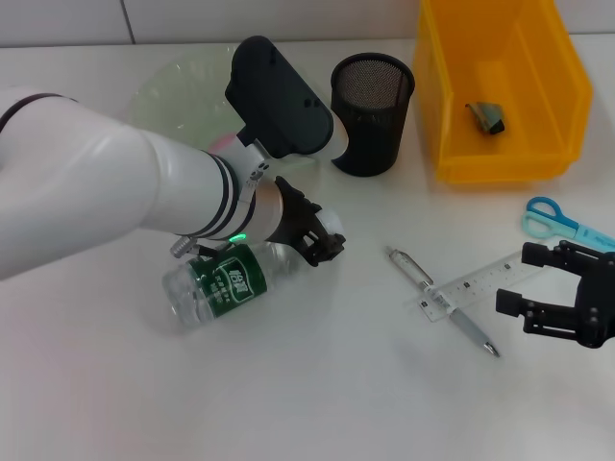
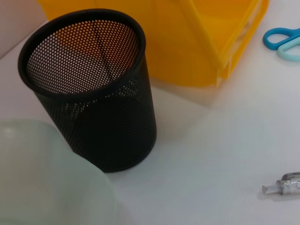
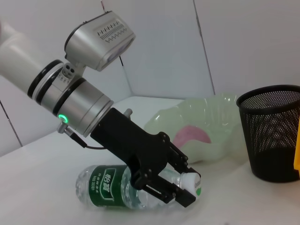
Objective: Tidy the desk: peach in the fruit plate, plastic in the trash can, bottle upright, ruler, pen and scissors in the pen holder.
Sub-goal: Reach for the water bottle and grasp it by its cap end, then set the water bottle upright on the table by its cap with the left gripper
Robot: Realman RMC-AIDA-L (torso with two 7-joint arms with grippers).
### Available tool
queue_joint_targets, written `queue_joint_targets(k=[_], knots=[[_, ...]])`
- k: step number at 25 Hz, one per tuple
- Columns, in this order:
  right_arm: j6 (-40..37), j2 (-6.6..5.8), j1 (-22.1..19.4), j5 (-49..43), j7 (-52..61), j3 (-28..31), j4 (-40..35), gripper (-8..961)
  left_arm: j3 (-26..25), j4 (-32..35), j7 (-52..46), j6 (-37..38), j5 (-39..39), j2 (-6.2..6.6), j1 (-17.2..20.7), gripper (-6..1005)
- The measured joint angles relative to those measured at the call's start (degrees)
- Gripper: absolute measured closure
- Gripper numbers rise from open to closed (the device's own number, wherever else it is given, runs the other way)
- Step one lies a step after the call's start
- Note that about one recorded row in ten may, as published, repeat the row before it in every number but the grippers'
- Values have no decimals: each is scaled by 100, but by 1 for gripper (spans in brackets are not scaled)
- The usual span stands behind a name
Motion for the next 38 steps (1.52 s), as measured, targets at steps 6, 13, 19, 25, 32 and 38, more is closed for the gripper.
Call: queue_joint_targets(k=[6, 13, 19, 25, 32, 38], knots=[[0, 0, 21, -41, 0, 0, 32, 112, 5, 234, 9, 232, 12, 2, 5, 546], [-23, 0, 21, -43, 67, 0, 16, 112, -131, 1693, 257, 1198, 165, 42, 585, 560], [-30, 0, 49, -43, 70, 0, 2, 112, -897, 2828, 1377, 1762, -410, 55, 1419, 558], [-31, 0, 69, -43, 70, 0, 9, 112, -1516, 2939, 2112, 1863, -1018, 62, 1842, 556], [-37, 0, 91, -43, 152, 0, -14, 112, -2097, 2916, 2998, 1953, -1838, 62, 2211, 554], [-39, 0, 92, -43, 214, 0, -25, 112, -2351, 2915, 3147, 1980, -1927, 66, 2319, 552]])
